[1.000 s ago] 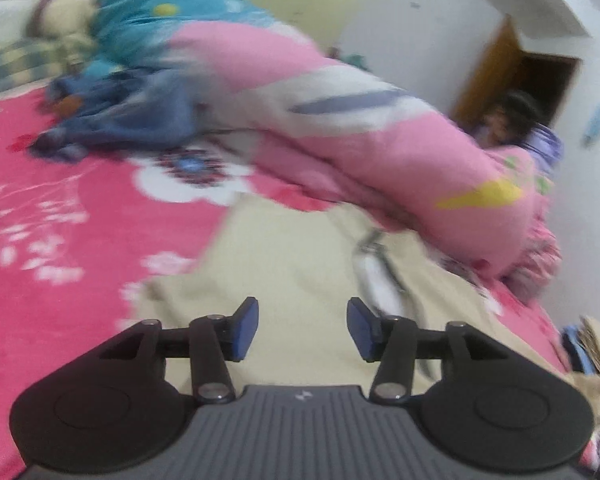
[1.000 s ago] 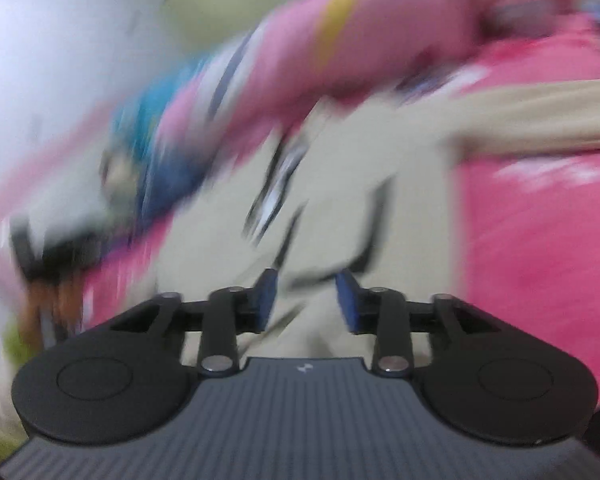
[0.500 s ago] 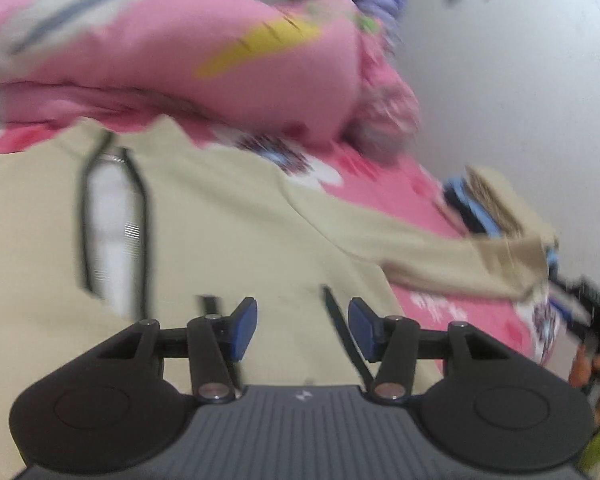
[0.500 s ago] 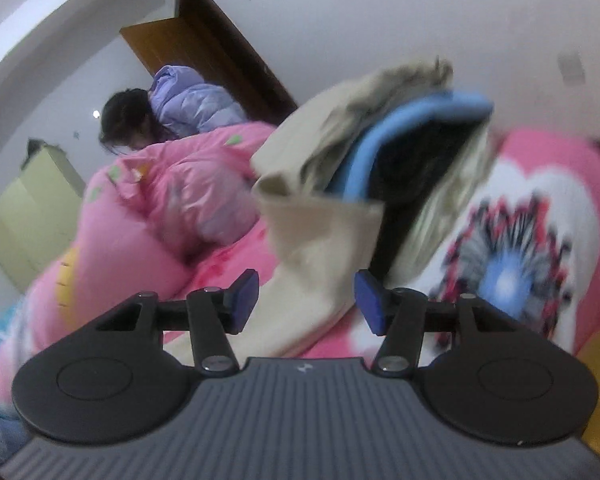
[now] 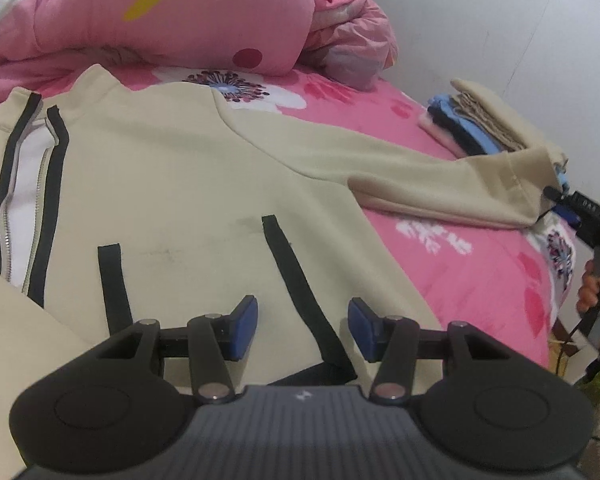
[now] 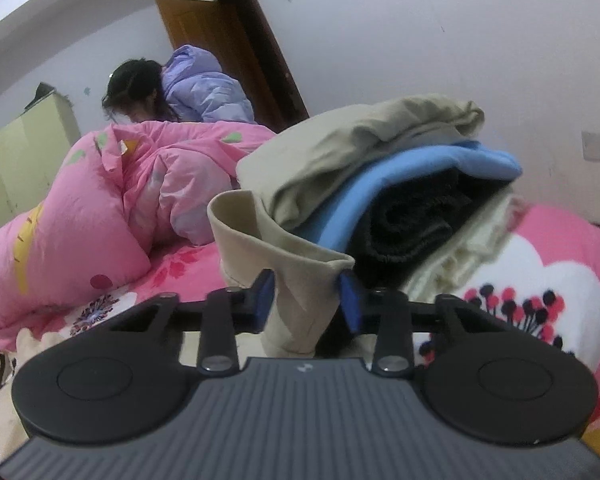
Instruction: Fold clothes
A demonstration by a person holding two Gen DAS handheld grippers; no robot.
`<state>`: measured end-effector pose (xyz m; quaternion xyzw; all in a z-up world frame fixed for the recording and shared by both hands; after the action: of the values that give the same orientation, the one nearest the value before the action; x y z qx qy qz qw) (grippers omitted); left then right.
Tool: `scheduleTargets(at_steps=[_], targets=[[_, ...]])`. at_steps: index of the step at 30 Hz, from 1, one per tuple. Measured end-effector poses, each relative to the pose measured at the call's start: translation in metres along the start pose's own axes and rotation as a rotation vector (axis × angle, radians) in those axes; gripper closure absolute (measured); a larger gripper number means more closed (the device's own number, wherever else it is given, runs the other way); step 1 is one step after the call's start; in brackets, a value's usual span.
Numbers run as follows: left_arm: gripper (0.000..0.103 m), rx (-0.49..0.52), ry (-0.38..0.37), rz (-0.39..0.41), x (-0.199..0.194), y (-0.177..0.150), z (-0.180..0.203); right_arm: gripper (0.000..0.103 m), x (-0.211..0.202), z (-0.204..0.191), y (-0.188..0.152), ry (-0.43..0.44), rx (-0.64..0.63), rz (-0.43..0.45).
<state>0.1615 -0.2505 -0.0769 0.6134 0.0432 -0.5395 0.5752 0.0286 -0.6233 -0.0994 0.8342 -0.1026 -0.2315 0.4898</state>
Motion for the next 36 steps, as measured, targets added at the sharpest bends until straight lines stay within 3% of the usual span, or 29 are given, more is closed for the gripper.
scheduleTargets(at_steps=[4,13,21,28,36], targets=[[0.051,0.035,0.017,0.005,0.001,-0.001,0.004,0.094,-0.001,0.003,0.002,0.007,0.021,0.010],[0.049,0.060,0.013,0.023,0.005,-0.004,0.004,0.096,-0.029,-0.011,0.023,0.103,0.096,0.086],[0.049,0.087,0.022,0.057,0.006,-0.007,0.008,0.096,-0.041,-0.052,0.057,0.191,0.095,0.129],[0.050,0.029,-0.015,0.078,-0.006,-0.002,0.006,0.096,-0.043,-0.114,0.095,0.299,0.047,0.141],[0.049,-0.092,-0.093,0.214,-0.076,0.006,-0.011,0.096,-0.050,-0.238,0.129,0.499,-0.093,0.120]])
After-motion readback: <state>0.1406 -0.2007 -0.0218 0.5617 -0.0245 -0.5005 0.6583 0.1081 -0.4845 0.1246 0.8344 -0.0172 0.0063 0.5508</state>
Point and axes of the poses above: each gripper's, at about its wrist camera, not at the fingertips, and x roughly the way its jaws point, z to its right, y to its top, the point moved 7 cm from there along x, roughly the way its jaws point, and after that the axes turned 1 degree about x, right-handed, at the moved point
